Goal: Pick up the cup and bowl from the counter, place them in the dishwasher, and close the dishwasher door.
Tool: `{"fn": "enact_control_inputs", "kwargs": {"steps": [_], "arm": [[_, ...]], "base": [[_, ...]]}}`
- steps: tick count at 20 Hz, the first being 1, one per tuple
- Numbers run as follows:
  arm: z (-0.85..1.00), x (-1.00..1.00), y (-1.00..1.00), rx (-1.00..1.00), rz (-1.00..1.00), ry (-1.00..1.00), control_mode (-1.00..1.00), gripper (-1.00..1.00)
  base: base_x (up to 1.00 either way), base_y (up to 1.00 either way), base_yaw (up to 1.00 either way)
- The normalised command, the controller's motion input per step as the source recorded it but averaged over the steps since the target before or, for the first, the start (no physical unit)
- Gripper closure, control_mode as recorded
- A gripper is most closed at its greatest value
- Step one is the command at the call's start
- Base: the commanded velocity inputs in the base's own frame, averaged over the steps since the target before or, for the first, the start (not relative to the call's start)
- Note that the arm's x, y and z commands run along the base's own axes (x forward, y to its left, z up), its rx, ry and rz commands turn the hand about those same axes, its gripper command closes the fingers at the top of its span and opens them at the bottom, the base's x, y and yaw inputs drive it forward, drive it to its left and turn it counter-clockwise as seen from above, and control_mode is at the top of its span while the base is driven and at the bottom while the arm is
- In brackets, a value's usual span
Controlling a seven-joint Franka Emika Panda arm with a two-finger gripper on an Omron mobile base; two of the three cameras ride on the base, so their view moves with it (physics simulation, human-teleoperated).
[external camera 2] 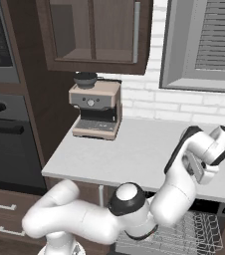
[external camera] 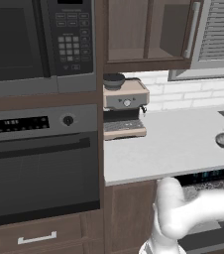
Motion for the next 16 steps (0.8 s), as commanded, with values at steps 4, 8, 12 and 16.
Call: {"fn": "enact_control_inputs", "kwargs": {"steps": [4, 8, 12, 16], "arm": [[0.34, -0.42, 0.11, 0.00, 0.05, -0.09, -1.00, 1.00], [0.21, -0.79, 0.16, 0.00, 0.09, -0.12, -1.00, 1.00], [0.02, -0.81, 0.36, 0.00, 0.18, -0.02, -1.00, 1.00], [-0.03, -0.68, 0.21, 0.00, 0.23, -0.02, -1.00, 1.00]], "base": [[0.00, 0.00, 0.00], [0.00, 0.00, 0.00], [0.00, 0.00, 0.00], [0.00, 0.00, 0.00]]}}
